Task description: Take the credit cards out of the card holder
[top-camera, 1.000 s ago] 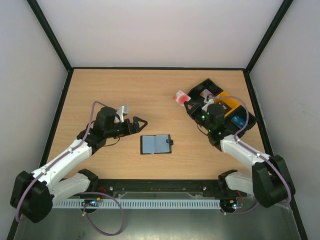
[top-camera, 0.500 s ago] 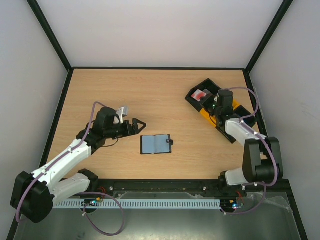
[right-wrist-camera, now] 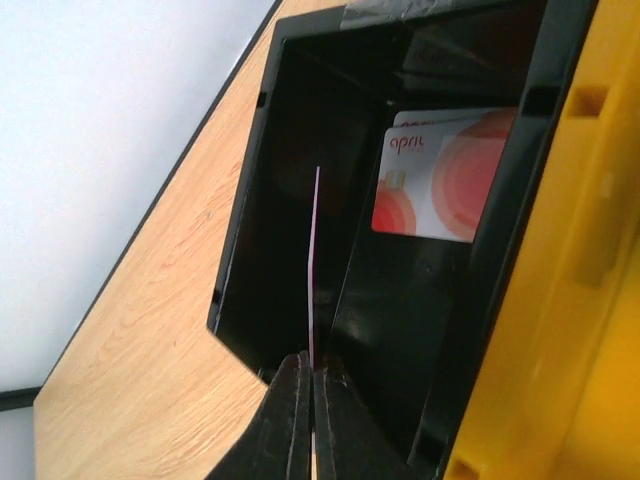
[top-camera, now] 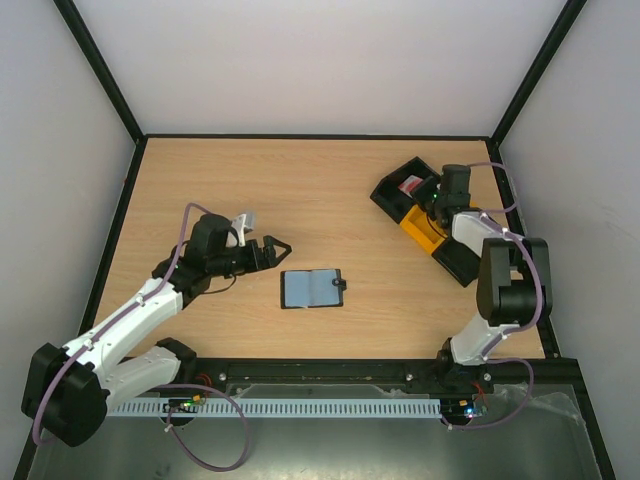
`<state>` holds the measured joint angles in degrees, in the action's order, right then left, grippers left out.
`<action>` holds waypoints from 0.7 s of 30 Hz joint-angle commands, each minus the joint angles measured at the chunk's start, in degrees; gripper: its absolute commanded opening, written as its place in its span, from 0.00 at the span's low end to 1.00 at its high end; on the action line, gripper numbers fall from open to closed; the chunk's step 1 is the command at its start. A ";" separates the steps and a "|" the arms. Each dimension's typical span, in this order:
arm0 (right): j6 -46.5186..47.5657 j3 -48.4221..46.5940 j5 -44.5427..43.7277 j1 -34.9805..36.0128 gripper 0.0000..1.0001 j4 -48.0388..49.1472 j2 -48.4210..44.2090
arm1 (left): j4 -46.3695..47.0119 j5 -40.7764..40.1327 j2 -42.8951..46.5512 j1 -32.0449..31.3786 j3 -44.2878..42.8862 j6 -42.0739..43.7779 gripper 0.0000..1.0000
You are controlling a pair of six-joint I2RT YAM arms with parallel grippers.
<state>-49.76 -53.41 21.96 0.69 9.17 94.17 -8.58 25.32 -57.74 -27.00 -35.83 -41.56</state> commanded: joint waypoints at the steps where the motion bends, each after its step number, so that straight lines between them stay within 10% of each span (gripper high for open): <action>1: 0.88 -4.58 -2.50 -0.75 0.02 -2.36 3.34 | -1.00 0.61 0.35 0.46 -0.94 -0.32 0.99; 21: 1.22 -14.69 -2.53 -3.15 0.02 -6.79 13.86 | -0.92 1.58 1.52 1.33 0.47 -0.72 0.99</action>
<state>-49.65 -65.47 20.53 -2.09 4.97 106.50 -9.19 25.67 -56.66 -26.15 -35.83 -41.98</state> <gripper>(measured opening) 0.022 0.992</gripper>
